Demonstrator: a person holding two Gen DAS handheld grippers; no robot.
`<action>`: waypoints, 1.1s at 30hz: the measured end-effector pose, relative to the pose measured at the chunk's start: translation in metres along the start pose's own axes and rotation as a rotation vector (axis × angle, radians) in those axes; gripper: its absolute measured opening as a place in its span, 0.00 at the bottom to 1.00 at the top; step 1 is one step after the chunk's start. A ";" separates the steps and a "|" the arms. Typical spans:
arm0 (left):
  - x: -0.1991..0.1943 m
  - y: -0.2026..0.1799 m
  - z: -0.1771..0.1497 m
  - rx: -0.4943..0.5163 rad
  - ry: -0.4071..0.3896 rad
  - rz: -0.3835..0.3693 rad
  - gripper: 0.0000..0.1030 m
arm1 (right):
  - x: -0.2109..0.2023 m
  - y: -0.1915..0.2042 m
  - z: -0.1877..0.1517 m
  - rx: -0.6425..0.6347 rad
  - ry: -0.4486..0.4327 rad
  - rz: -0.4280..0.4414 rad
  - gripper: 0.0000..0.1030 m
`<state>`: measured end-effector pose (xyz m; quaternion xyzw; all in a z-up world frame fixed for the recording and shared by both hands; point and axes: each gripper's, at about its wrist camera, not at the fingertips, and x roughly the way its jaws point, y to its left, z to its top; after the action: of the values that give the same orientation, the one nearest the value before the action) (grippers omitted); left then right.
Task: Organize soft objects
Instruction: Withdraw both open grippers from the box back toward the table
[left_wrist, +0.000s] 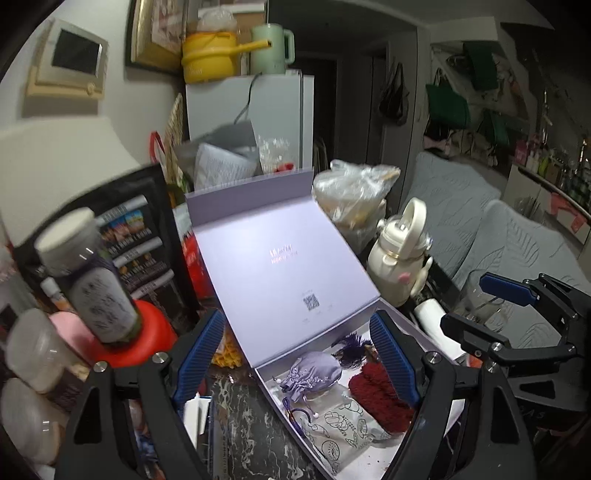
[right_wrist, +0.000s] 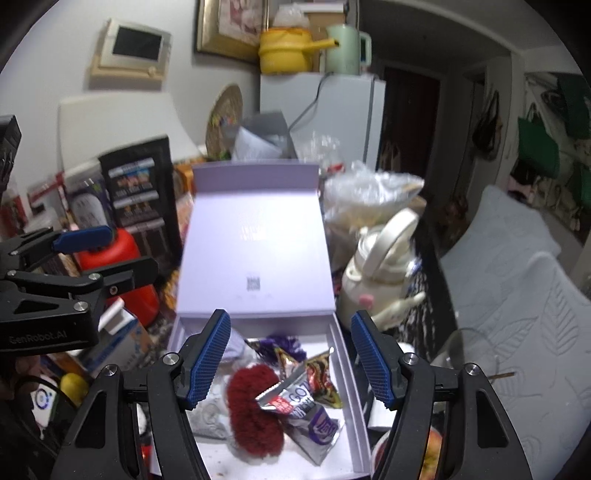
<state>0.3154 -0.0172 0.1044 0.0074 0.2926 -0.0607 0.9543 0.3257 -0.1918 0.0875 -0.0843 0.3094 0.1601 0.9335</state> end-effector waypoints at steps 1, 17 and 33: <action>-0.009 0.000 0.002 0.002 -0.016 0.002 0.79 | -0.010 0.002 0.003 -0.001 -0.019 -0.002 0.67; -0.115 -0.008 0.002 0.008 -0.142 -0.003 0.81 | -0.133 0.034 0.013 -0.019 -0.210 -0.042 0.67; -0.189 -0.015 -0.055 0.035 -0.174 0.001 0.97 | -0.213 0.067 -0.039 -0.003 -0.266 -0.021 0.78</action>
<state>0.1272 -0.0078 0.1649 0.0188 0.2072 -0.0657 0.9759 0.1197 -0.1918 0.1817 -0.0668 0.1820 0.1606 0.9678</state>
